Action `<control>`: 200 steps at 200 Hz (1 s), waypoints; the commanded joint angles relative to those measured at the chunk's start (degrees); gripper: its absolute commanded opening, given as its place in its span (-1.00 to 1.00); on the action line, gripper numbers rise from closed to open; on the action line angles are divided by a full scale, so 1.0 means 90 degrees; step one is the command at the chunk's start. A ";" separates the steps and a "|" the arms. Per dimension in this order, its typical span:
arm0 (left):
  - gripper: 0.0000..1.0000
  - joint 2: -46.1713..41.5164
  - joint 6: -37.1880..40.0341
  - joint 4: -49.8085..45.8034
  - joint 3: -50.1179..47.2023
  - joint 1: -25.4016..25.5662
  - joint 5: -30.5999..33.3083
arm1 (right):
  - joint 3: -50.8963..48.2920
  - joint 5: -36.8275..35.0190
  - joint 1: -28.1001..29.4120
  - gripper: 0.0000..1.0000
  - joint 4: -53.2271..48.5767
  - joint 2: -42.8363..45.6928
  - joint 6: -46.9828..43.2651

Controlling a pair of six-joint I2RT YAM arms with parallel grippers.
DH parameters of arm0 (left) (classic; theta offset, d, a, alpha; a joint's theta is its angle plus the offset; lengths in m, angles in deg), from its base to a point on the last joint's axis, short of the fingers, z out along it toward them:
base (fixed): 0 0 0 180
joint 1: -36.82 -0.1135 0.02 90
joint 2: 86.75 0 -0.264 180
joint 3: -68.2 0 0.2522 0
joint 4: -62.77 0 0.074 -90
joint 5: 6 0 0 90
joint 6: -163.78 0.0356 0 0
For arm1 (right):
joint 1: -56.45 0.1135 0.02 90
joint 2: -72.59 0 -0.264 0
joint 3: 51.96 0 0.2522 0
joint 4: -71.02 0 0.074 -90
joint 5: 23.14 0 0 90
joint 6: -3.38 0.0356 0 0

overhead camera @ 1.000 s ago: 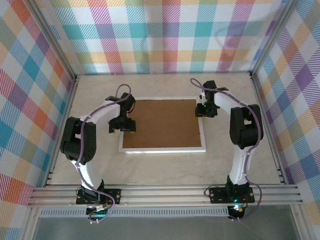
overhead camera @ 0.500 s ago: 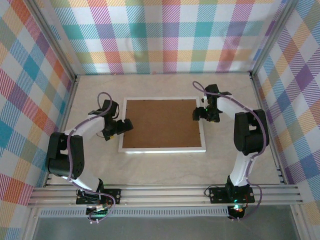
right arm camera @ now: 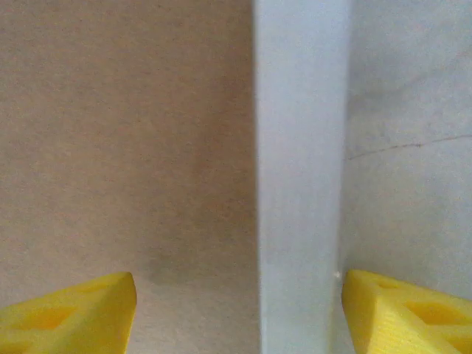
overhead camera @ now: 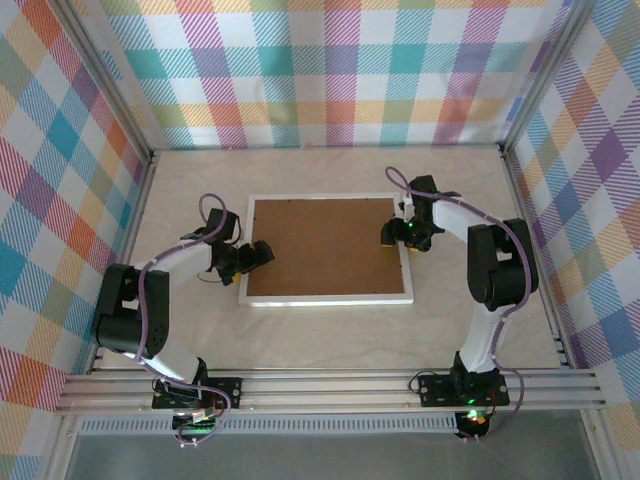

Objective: Put the photo into the frame

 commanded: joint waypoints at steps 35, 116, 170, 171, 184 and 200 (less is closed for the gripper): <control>0.89 -0.0031 -0.0533 0.0670 -0.0017 0.0544 -0.0526 | 0.0720 -0.1231 0.0003 0.56 -0.0470 0.0353 -0.0716; 0.99 -0.0429 -0.0897 0.0713 0.0194 -0.1220 -0.0493 | 0.0442 0.0018 0.2328 0.50 0.0046 0.1083 -0.3144; 0.99 -0.0489 -0.1439 0.1727 -0.0455 -0.1950 -0.1039 | 0.0681 0.0251 0.4074 0.40 0.0563 0.0489 -0.4929; 0.99 -0.0487 -0.1438 0.1740 -0.0467 -0.1956 -0.1048 | 0.0681 0.0278 0.4101 0.39 0.0574 0.0484 -0.4956; 0.99 -0.0428 -0.1412 0.1872 -0.0562 -0.2049 -0.1192 | 0.0630 0.0427 0.4399 0.37 0.0692 0.0380 -0.5291; 0.99 -0.0351 -0.1321 0.1946 -0.0629 -0.2182 -0.1451 | 0.0429 0.0367 0.4666 0.36 0.0937 0.0267 -0.5600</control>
